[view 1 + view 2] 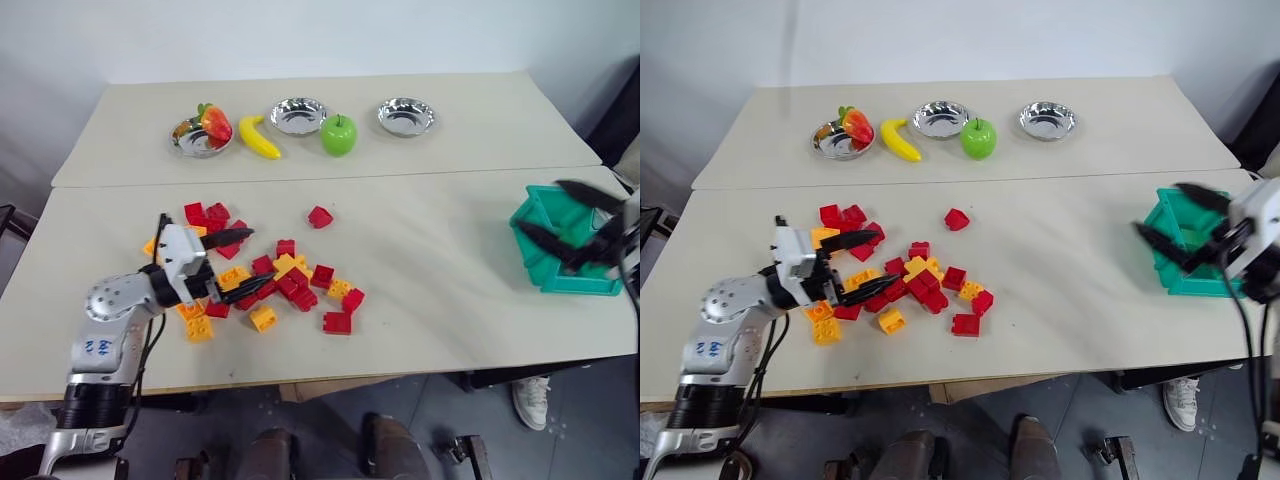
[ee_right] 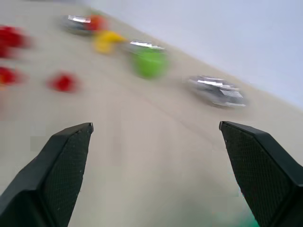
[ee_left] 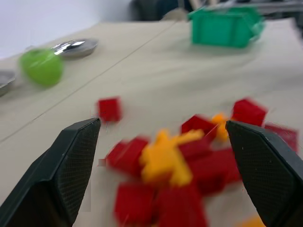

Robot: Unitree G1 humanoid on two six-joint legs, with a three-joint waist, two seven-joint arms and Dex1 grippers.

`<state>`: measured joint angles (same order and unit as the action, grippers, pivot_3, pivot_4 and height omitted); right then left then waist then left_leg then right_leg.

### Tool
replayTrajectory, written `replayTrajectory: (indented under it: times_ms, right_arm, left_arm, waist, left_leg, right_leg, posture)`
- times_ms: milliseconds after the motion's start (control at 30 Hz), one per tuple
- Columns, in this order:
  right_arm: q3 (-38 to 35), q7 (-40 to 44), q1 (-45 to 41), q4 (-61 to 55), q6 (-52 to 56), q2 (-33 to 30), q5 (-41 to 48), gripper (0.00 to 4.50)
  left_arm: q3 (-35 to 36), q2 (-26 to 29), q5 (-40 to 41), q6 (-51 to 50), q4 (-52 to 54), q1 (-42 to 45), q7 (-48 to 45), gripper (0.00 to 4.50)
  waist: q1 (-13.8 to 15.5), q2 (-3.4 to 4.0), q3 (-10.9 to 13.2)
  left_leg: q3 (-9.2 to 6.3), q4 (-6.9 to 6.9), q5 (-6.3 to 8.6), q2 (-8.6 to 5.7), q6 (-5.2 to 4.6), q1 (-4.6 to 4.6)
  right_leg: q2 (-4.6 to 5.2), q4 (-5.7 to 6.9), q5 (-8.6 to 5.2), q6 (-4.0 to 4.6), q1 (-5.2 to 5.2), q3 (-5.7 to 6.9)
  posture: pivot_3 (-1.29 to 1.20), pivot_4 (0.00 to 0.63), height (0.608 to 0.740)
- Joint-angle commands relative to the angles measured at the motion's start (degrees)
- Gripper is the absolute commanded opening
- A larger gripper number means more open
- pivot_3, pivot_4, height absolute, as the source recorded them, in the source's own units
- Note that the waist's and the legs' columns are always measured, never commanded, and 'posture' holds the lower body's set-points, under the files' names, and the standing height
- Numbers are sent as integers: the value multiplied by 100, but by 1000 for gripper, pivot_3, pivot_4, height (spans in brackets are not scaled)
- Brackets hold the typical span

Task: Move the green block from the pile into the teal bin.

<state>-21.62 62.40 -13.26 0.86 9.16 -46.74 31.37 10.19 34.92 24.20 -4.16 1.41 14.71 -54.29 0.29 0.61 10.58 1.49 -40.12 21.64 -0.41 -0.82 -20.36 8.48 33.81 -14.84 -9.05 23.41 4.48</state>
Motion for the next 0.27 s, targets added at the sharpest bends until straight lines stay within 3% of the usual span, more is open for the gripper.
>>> replayTrajectory:
  times_ms: [33, 267]
  right_arm:
    - [313, 72, 195, -592, 154, 294, 253, 4474]
    - [932, -45, 667, -526, -407, 1054, -154, 4474]
  left_arm:
    - [357, 196, -100, 119, 255, -385, 181, 4500]
    - [988, 233, 14, 123, 489, -1389, 550, 4500]
  waist:
    - [29, 0, 0]
    - [63, -1, 0]
  left_leg:
    - [1, 0, 0, -2, -1, 0]
    - [2, 2, 2, 0, 2, 1]
  right_leg:
    - [2, -1, 1, 0, 0, -1]
    - [-3, 0, 4, 4, 3, 0]
  posture:
    - [0, 150, 740]
    - [0, 150, 740]
